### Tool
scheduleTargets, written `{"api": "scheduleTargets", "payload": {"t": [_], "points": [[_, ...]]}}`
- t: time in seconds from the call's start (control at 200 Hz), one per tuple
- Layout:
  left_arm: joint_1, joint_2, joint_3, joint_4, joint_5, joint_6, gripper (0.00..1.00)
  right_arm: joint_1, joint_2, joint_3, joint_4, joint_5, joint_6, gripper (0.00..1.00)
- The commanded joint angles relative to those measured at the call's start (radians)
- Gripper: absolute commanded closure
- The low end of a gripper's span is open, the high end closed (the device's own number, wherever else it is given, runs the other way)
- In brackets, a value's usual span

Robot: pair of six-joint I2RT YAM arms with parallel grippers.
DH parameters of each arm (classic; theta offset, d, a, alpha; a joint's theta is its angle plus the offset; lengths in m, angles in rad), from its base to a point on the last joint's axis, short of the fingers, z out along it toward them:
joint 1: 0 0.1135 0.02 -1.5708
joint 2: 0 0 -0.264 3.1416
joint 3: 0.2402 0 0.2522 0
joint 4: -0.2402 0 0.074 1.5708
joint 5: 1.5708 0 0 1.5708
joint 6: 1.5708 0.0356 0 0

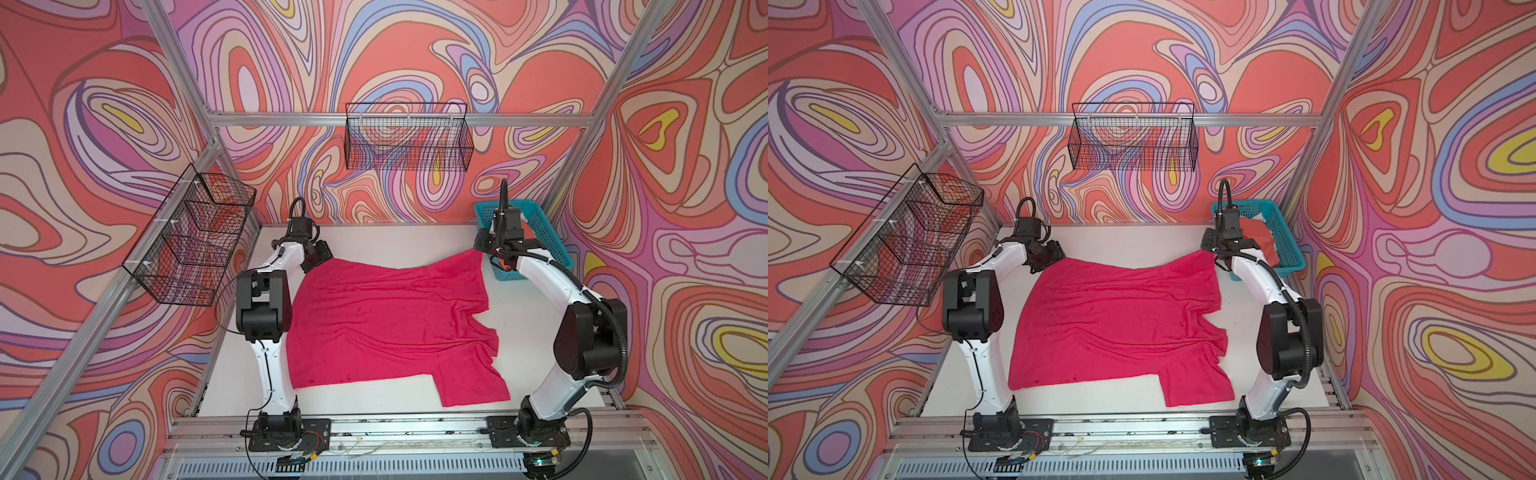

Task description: Fold and stack the t-shirts

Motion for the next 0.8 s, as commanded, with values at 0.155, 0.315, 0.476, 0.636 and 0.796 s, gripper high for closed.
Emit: {"api": "scheduleTargets", "payload": {"t": [0.155,0.315,0.476,0.636,0.796], "points": [[-0.009,-0.002,-0.122,-0.105,-0.034,-0.082,0.35,0.004,-0.007,0.0,-0.016,0.007,-0.019,1.0],[-0.011,-0.094,-0.31,-0.061,-0.02,-0.131,0.36,0.004,-0.012,-0.005,-0.008,0.006,-0.02,1.0],[-0.036,-0.197,-0.498,-0.037,0.02,-0.18,0.36,0.004,-0.017,-0.005,-0.008,0.007,-0.025,1.0],[-0.064,-0.324,-0.656,-0.029,0.037,-0.236,0.36,0.004,-0.027,-0.013,-0.009,0.004,-0.026,1.0],[-0.064,-0.395,-0.592,-0.062,0.017,-0.224,0.35,0.005,-0.025,-0.015,-0.008,-0.008,-0.03,1.0]]}}
